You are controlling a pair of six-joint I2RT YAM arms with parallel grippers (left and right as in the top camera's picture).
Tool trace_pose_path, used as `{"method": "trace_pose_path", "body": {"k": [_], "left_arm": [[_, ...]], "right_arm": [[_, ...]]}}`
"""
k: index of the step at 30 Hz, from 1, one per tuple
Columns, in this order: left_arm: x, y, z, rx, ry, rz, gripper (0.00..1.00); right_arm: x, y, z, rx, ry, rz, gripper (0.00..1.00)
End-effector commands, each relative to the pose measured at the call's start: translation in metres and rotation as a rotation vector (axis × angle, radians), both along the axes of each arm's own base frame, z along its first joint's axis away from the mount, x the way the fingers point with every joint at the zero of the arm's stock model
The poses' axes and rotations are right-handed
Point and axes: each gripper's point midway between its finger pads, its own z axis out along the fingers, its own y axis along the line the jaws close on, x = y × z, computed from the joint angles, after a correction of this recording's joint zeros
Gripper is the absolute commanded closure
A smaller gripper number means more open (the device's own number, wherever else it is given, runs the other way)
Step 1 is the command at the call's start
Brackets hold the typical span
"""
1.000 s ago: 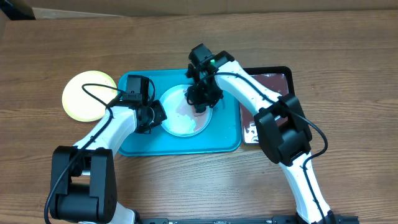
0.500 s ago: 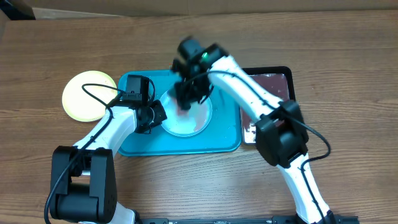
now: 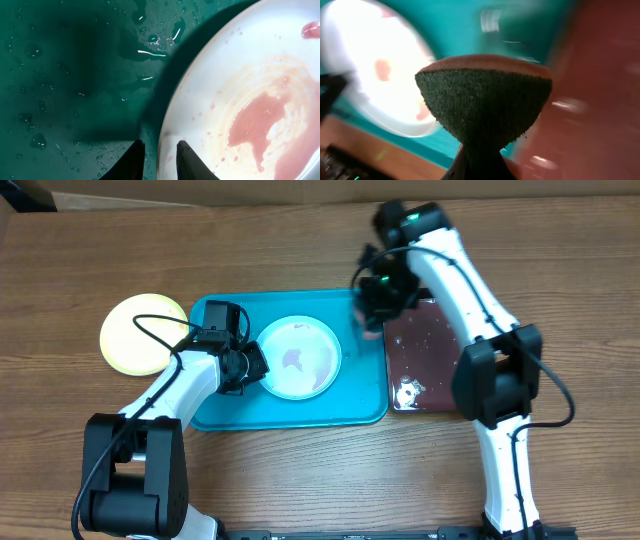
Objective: Clean dirty plates on tray and stack at the side
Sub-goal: 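Drop the sponge into the black tray and lift the right gripper away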
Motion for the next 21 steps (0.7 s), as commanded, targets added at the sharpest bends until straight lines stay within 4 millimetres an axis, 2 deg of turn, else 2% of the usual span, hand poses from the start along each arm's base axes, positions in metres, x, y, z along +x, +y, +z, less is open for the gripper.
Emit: {"method": "trace_pose_path", "body": {"k": [1, 2, 5, 12, 16, 21], "left_arm": [[-0.005, -0.005, -0.007, -0.001, 0.018, -0.030, 0.75], [-0.005, -0.005, -0.007, -0.001, 0.018, -0.029, 0.75], [-0.005, -0.005, -0.007, -0.001, 0.018, -0.029, 0.75], [-0.005, -0.005, -0.007, -0.001, 0.018, -0.029, 0.75], [-0.005, -0.005, -0.007, -0.001, 0.018, -0.029, 0.73], [-0.005, -0.005, -0.007, -0.001, 0.017, -0.029, 0.73]], "right_arm": [[0.016, -0.046, 0.017, -0.100, -0.068, -0.061, 0.96], [0.017, -0.060, 0.015, -0.126, -0.057, -0.095, 0.96], [0.017, -0.080, 0.013, -0.154, -0.037, -0.134, 0.96], [0.006, -0.092, -0.004, -0.189, 0.028, -0.147, 0.95], [0.000, -0.104, -0.020, -0.269, 0.059, -0.187, 0.90], [-0.008, -0.105, -0.031, -0.277, 0.090, -0.182, 0.81]]}}
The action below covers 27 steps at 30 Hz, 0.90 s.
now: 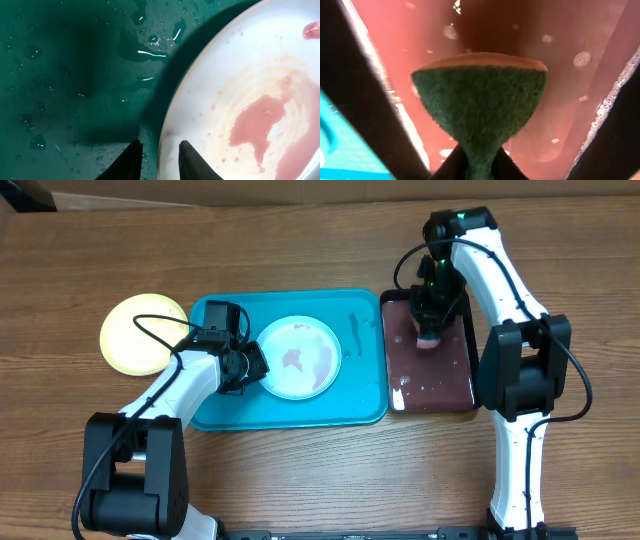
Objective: Clean dirty plates on tray and stack at the side
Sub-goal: 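Drop the sponge into the black tray and lift the right gripper away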
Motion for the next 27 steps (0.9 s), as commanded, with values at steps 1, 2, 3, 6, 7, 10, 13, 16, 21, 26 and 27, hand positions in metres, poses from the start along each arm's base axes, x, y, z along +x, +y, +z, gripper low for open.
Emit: {"method": "trace_pose_path", "body": {"k": [1, 2, 3, 6, 7, 10, 13, 16, 21, 26, 27], "left_arm": [[-0.005, -0.005, -0.006, -0.002, 0.016, -0.029, 0.73], [-0.005, -0.005, -0.006, -0.002, 0.016, -0.029, 0.73], [-0.005, -0.005, -0.006, -0.002, 0.016, -0.029, 0.73], [-0.005, -0.005, -0.006, -0.002, 0.016, -0.029, 0.73], [-0.005, -0.005, -0.006, -0.002, 0.016, -0.029, 0.72], [-0.005, -0.005, -0.006, -0.002, 0.016, -0.029, 0.72], [-0.006, -0.005, -0.007, -0.001, 0.018, -0.029, 0.74], [-0.006, -0.005, -0.008, -0.001, 0.023, -0.029, 0.74], [-0.006, -0.005, -0.010, 0.000, 0.027, -0.029, 0.77], [-0.006, -0.005, -0.010, -0.001, 0.025, -0.029, 0.78], [-0.006, -0.005, -0.010, -0.001, 0.026, -0.029, 0.78]], "right_arm": [[0.000, -0.003, 0.011, -0.021, -0.031, -0.006, 0.77], [0.001, -0.003, 0.011, -0.020, -0.032, -0.005, 0.75], [0.001, -0.002, 0.011, -0.020, -0.033, -0.005, 0.73], [0.002, -0.002, 0.010, -0.018, -0.040, -0.006, 0.46], [0.003, -0.002, 0.010, -0.018, -0.043, -0.005, 0.41], [0.009, -0.005, 0.014, -0.013, -0.062, -0.016, 0.37], [0.018, -0.010, 0.022, 0.009, -0.092, -0.043, 0.36], [0.027, -0.020, 0.027, 0.027, -0.119, -0.077, 0.37], [0.038, -0.046, 0.027, 0.044, -0.150, -0.149, 0.38], [0.045, -0.082, 0.027, 0.036, -0.164, -0.251, 0.34], [0.047, -0.093, 0.026, 0.032, -0.170, -0.284, 0.33]]}}
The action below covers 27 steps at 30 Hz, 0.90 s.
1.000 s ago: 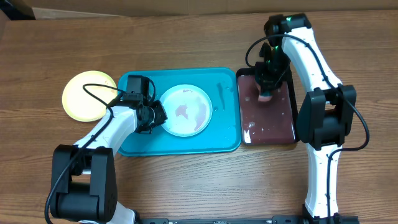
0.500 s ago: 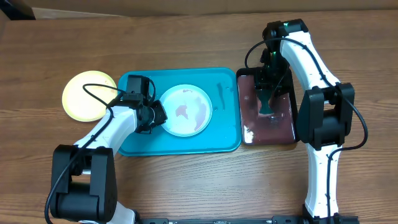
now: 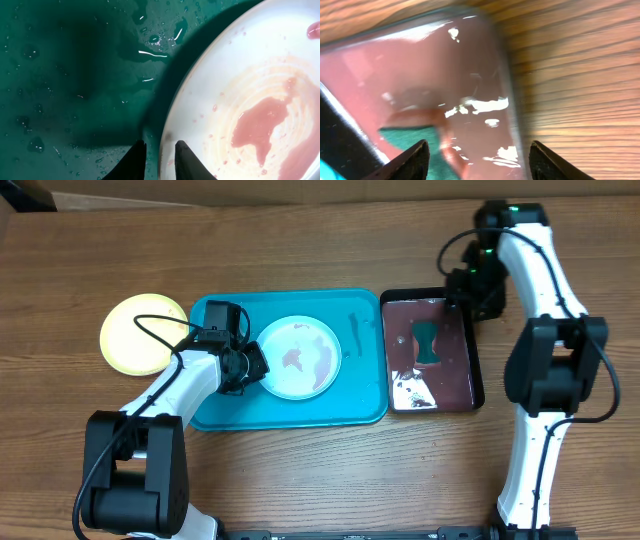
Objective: Clean dirty plates on tray and stack at the side
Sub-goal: 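Drop the sponge into the black tray and lift the right gripper away, then lift and tilt the white plate over the black tray with the left gripper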
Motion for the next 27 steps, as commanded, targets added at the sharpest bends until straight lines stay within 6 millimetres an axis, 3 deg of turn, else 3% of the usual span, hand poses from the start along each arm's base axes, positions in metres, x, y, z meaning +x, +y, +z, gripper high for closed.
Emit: {"method": "trace_pose_path", "body": {"k": [1, 3, 4, 13, 21, 24, 27], "left_arm": [[-0.006, -0.005, -0.008, -0.001, 0.023, -0.029, 0.78], [-0.006, -0.005, -0.008, -0.001, 0.023, -0.029, 0.78], [-0.006, -0.005, -0.008, -0.001, 0.023, -0.029, 0.78], [-0.005, -0.006, -0.010, -0.006, 0.024, -0.030, 0.79], [-0.005, -0.007, -0.010, -0.009, 0.024, -0.031, 0.85], [-0.002, -0.005, -0.004, 0.009, 0.029, -0.036, 0.96], [0.003, 0.005, 0.006, 0.070, 0.039, -0.026, 0.96]], "right_arm": [[0.012, -0.027, 0.021, 0.003, -0.072, -0.104, 0.30], [0.013, -0.041, 0.021, 0.001, -0.078, -0.141, 0.17], [0.013, -0.049, 0.021, 0.000, -0.080, -0.158, 0.00], [0.026, -0.086, 0.021, -0.009, -0.148, -0.231, 0.00], [0.053, -0.093, 0.024, -0.019, -0.264, -0.233, 0.00], [0.062, -0.095, 0.025, -0.022, -0.302, -0.233, 0.00], [0.069, -0.096, 0.027, -0.024, -0.330, -0.232, 0.00]]}}
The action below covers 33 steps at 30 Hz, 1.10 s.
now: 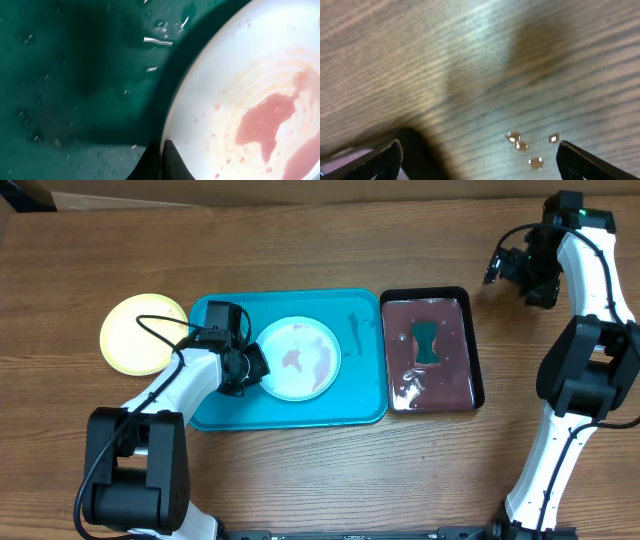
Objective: Clean dirty plates on tray and stack at the side
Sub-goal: 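Lift and tilt the white plate over the black tray with the left gripper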
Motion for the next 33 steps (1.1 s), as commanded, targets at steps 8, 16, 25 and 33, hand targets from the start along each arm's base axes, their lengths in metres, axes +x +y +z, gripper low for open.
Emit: {"method": "trace_pose_path", "body": {"k": [8, 16, 25, 33], "left_arm": [[0.048, 0.006, 0.064, 0.110, -0.101, -0.101, 0.96], [0.080, 0.003, 0.107, 0.124, -0.220, -0.140, 0.96], [0.102, -0.021, 0.144, 0.212, -0.340, -0.205, 0.96], [0.106, -0.087, 0.176, 0.324, -0.489, -0.307, 0.96]], "right_arm": [[0.016, -0.002, 0.027, -0.011, -0.099, -0.002, 0.00], [0.016, -0.002, 0.027, -0.011, -0.099, -0.002, 0.00], [0.016, -0.002, 0.027, -0.011, -0.099, -0.003, 0.00], [0.016, -0.002, 0.027, -0.011, -0.099, -0.002, 0.00]]}}
